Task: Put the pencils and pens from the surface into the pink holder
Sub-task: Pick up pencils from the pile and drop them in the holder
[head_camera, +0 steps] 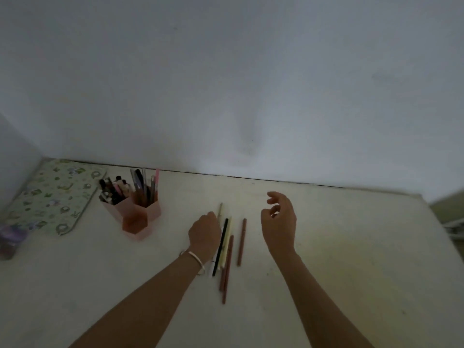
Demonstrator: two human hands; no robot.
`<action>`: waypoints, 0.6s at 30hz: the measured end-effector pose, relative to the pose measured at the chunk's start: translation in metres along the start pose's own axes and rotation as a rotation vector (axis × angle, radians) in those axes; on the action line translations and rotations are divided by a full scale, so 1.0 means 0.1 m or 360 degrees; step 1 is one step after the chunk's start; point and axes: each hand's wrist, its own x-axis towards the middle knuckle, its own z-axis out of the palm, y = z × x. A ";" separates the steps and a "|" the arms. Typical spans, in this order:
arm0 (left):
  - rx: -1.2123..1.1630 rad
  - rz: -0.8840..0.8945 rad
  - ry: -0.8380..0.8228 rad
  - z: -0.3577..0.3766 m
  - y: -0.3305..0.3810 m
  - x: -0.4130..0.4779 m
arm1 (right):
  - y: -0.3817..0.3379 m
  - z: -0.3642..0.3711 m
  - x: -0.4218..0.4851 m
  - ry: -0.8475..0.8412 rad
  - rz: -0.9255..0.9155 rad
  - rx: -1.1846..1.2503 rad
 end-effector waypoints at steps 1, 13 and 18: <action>0.0036 0.0027 0.0010 0.02 0.02 0.00 | 0.06 -0.03 -0.02 -0.0011 0.0035 0.0003; -0.0907 0.0311 0.0639 -0.97 0.36 -0.08 | 0.30 0.26 -0.01 -0.0608 0.0352 -0.0530; -0.1044 0.0314 0.0725 -1.20 0.19 -0.21 | 0.36 0.52 -0.06 -0.0757 0.0258 -0.0988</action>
